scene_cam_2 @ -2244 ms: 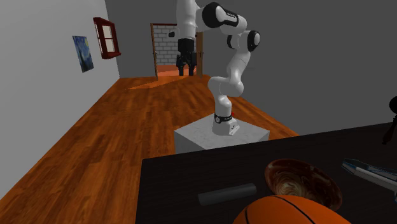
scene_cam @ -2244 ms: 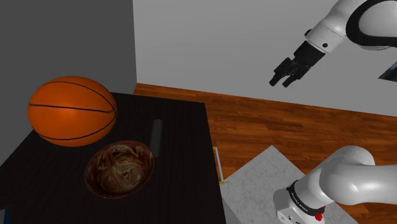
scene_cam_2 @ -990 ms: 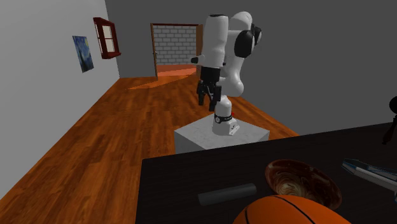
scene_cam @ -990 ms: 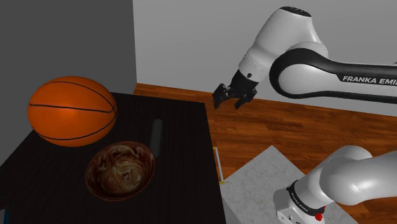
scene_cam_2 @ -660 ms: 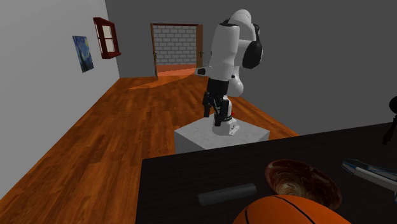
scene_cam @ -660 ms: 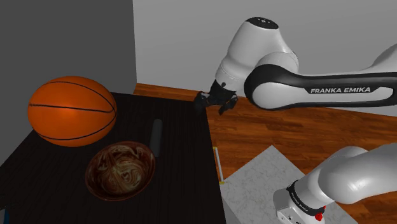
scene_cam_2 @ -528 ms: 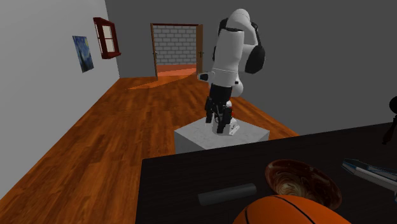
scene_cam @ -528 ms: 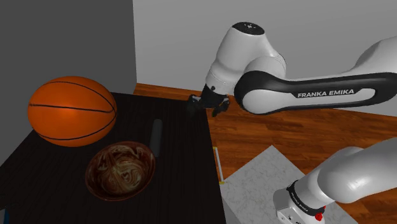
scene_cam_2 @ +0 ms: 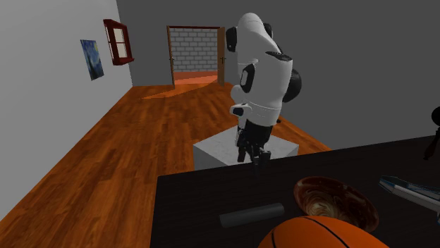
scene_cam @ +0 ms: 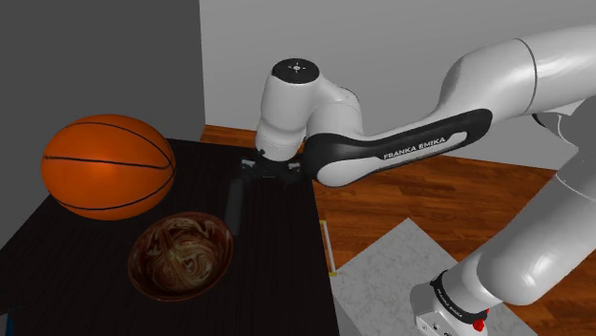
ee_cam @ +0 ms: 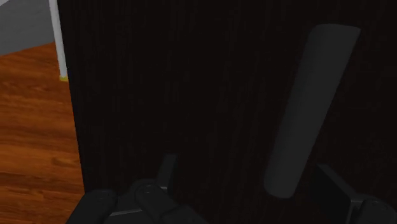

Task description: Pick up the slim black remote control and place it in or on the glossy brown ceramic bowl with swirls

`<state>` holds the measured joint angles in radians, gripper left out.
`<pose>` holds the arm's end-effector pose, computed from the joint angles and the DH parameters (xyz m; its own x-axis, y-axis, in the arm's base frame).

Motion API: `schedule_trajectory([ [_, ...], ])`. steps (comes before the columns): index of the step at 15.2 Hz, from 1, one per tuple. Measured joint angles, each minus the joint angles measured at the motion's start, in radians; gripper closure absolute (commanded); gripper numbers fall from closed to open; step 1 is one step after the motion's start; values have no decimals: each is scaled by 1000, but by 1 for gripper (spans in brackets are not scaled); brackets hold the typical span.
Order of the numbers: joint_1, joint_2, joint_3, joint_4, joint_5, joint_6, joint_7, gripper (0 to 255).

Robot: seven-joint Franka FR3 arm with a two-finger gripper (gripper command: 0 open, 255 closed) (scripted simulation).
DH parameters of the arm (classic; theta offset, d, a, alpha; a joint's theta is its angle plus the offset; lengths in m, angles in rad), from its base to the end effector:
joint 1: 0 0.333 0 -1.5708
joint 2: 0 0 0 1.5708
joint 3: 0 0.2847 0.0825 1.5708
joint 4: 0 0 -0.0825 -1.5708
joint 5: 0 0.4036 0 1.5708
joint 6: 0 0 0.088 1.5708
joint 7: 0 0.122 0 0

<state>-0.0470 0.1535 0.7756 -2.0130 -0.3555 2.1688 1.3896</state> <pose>0.4595 0.3790 0.3483 0.8712 -0.4493 0.1977 -0.4582 -0.8889 -0.0011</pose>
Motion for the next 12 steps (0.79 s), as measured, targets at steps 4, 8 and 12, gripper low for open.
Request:
schedule_trajectory([
  [4,116,220,-49,179,-175,-67,158,0],
  [8,210,359,-98,313,-259,-114,235,0],
  [12,224,399,-118,322,-287,-92,253,0],
])
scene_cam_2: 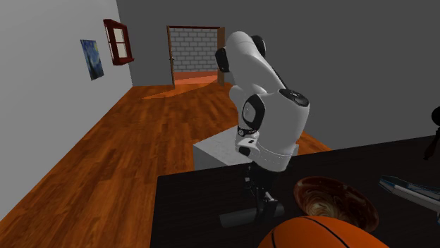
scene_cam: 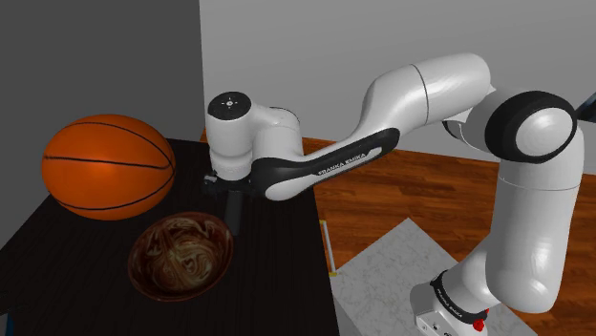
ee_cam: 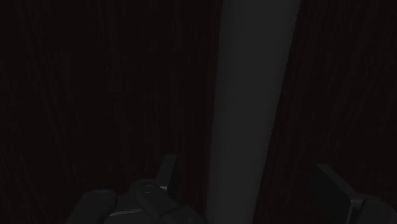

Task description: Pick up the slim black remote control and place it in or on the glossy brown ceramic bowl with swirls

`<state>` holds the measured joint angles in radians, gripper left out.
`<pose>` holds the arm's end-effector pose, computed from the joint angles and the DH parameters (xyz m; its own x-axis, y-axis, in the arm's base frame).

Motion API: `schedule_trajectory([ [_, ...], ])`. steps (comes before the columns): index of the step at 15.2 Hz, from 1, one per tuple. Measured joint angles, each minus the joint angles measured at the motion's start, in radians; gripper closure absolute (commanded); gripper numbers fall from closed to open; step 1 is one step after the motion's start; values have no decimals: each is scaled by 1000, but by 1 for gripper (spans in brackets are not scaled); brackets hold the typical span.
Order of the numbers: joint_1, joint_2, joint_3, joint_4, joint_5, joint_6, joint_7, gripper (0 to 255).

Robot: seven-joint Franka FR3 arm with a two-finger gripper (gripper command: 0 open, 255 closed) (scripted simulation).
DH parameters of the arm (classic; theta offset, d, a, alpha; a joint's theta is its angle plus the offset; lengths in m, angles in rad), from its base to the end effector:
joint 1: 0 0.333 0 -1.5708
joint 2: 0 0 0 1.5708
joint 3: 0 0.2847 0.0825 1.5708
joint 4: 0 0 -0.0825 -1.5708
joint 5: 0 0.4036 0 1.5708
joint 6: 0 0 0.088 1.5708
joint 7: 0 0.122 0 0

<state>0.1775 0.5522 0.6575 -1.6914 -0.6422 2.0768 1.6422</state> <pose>0.4999 0.4451 0.2759 0.8338 -0.5053 0.2225 -0.5244 -0.8509 0.0326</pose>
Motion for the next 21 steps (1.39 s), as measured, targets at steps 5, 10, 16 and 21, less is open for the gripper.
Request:
schedule_trajectory([
  [5,4,25,-15,-10,-21,30,13,0],
  [10,4,26,-15,-10,-22,31,14,255],
  [16,4,20,-12,-8,-23,39,15,255],
  [21,2,19,-11,-7,-19,29,10,255],
])
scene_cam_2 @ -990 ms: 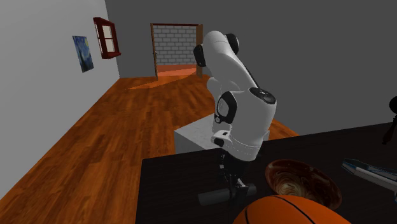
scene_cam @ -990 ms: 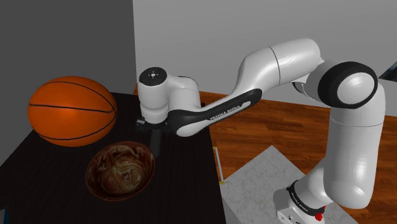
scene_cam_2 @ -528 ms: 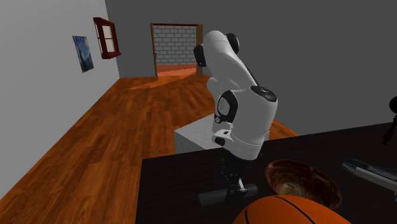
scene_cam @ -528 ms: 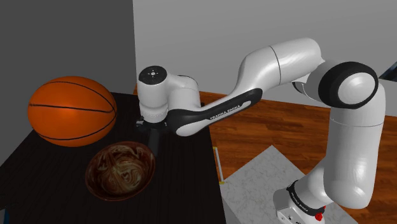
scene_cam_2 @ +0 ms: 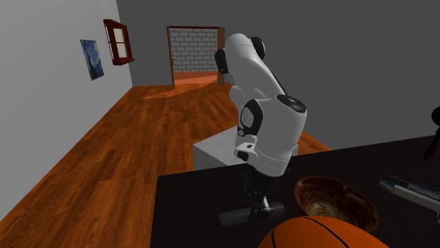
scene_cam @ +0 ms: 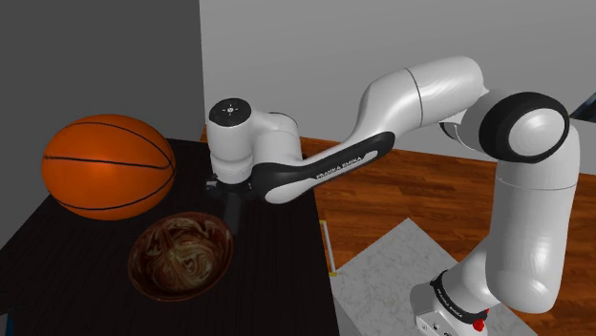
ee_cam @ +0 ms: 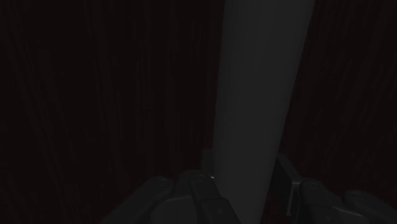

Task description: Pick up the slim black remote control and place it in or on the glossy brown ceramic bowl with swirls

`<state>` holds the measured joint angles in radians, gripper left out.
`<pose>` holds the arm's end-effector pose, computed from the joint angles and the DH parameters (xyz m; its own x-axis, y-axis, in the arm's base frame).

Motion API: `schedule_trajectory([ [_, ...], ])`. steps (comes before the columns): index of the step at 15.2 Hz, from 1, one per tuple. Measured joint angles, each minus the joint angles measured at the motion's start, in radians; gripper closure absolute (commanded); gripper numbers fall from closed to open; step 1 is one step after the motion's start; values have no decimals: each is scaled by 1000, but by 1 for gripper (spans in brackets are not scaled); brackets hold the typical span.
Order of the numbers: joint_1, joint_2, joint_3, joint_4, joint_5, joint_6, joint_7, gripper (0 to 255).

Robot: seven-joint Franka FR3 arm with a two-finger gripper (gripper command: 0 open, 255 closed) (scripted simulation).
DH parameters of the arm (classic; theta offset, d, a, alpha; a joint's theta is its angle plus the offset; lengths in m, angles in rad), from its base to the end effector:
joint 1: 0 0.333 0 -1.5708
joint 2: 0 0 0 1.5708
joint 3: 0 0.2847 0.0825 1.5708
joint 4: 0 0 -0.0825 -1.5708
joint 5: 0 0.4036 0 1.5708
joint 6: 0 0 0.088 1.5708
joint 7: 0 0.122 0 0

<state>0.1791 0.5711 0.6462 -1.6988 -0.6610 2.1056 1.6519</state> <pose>0.5023 0.4429 0.2623 0.8334 -0.5051 0.2244 -0.5235 -0.8516 0.0272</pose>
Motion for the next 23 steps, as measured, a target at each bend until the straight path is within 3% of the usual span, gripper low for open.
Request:
schedule_trajectory([
  [23,-22,-114,61,132,113,-214,-108,255],
])
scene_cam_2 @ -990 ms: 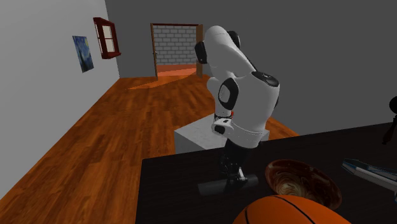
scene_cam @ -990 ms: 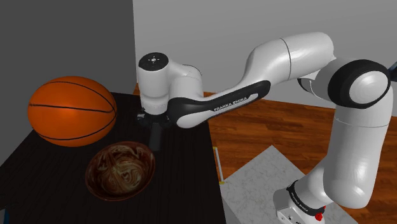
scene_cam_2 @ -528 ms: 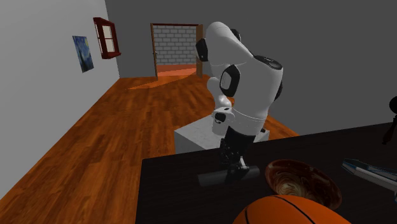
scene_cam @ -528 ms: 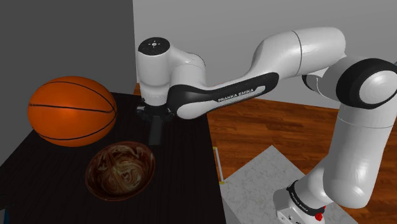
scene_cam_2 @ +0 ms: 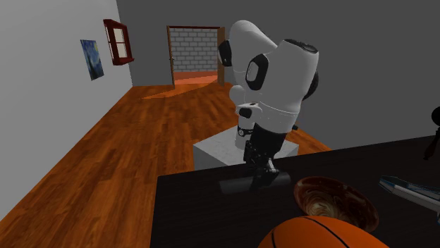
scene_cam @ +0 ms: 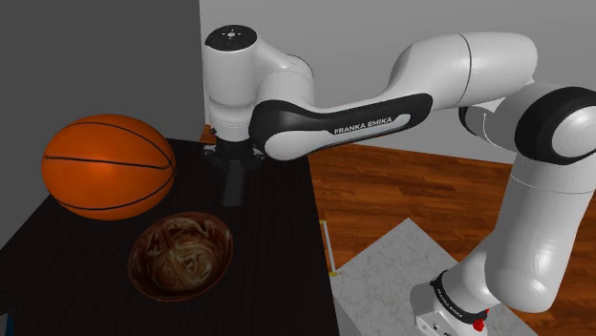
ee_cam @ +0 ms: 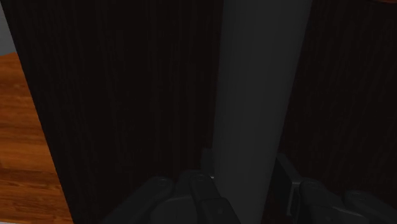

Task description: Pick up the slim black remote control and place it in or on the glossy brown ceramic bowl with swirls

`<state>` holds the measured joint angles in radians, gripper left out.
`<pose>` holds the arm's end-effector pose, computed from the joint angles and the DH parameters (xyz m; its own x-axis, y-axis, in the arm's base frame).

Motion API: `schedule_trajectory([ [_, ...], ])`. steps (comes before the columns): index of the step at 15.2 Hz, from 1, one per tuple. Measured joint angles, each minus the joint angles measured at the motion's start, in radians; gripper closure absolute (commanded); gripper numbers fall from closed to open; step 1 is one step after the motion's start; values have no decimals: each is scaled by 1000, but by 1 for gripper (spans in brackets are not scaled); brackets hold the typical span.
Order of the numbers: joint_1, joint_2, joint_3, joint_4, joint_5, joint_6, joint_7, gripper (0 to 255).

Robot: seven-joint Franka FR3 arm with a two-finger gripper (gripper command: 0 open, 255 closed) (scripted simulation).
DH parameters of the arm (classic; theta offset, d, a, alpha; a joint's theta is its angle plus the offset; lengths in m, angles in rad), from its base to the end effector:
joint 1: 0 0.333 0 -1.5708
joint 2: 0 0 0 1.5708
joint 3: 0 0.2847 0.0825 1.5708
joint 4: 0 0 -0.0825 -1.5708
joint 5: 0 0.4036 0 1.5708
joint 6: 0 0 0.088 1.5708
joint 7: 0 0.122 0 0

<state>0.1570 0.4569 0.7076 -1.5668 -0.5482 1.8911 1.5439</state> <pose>0.5078 0.4452 0.3800 0.8334 -0.5057 0.2229 -0.5247 -0.8507 0.0322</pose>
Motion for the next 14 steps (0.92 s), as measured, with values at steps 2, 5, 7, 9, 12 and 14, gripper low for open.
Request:
schedule_trajectory([
  [2,-3,-12,5,10,10,-19,-9,255],
  [5,0,-19,9,41,18,-52,-22,255],
  [7,2,-25,12,64,25,-78,-31,255],
  [9,5,-28,14,83,29,-98,-37,255],
  [12,54,-8,21,116,18,-128,5,255],
  [14,100,17,23,145,3,-146,45,255],
])
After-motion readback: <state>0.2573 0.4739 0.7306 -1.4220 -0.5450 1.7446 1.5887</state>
